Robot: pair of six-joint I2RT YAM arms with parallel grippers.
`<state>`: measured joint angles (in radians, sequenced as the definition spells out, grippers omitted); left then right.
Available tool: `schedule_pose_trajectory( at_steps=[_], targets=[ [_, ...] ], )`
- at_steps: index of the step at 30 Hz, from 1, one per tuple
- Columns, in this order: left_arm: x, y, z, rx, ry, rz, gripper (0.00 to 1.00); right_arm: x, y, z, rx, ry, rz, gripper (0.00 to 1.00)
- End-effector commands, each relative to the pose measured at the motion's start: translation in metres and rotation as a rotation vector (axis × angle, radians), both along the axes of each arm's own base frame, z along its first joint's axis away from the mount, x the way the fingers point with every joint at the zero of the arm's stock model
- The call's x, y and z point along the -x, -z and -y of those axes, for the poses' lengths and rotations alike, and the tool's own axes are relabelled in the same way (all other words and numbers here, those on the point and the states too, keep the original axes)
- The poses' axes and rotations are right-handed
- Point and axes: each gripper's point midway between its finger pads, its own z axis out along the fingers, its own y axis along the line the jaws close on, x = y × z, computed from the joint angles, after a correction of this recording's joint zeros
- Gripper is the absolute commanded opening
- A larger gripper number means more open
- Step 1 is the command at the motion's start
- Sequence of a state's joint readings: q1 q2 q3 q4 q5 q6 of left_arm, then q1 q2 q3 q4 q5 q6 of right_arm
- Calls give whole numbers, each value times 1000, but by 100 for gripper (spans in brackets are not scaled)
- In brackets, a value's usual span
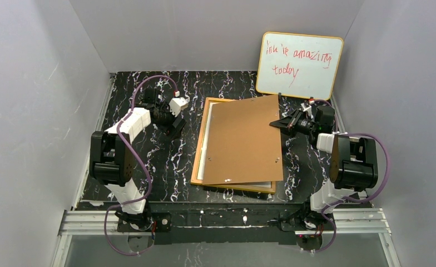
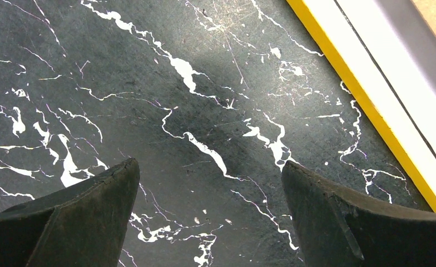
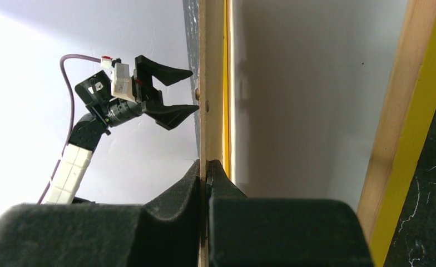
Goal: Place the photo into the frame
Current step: Turn over the photo frame item on the photo frame.
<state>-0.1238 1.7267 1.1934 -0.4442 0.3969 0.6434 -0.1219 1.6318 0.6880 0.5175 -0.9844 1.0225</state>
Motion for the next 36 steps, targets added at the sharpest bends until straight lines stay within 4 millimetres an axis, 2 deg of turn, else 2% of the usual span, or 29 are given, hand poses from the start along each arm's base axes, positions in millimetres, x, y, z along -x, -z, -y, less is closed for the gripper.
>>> schedule_pose_trajectory(
  at_steps=[1, 15, 36],
  targets=[
    [2, -10, 4, 6, 13, 3, 98, -13, -25, -3, -28, -22, 74, 1],
    [4, -9, 4, -16, 30, 4, 98, -17, -10, -10, -31, -17, 51, 1],
    [11, -2, 4, -26, 46, -19, 98, -34, -1, -13, -18, 1, 86, 1]
  ],
)
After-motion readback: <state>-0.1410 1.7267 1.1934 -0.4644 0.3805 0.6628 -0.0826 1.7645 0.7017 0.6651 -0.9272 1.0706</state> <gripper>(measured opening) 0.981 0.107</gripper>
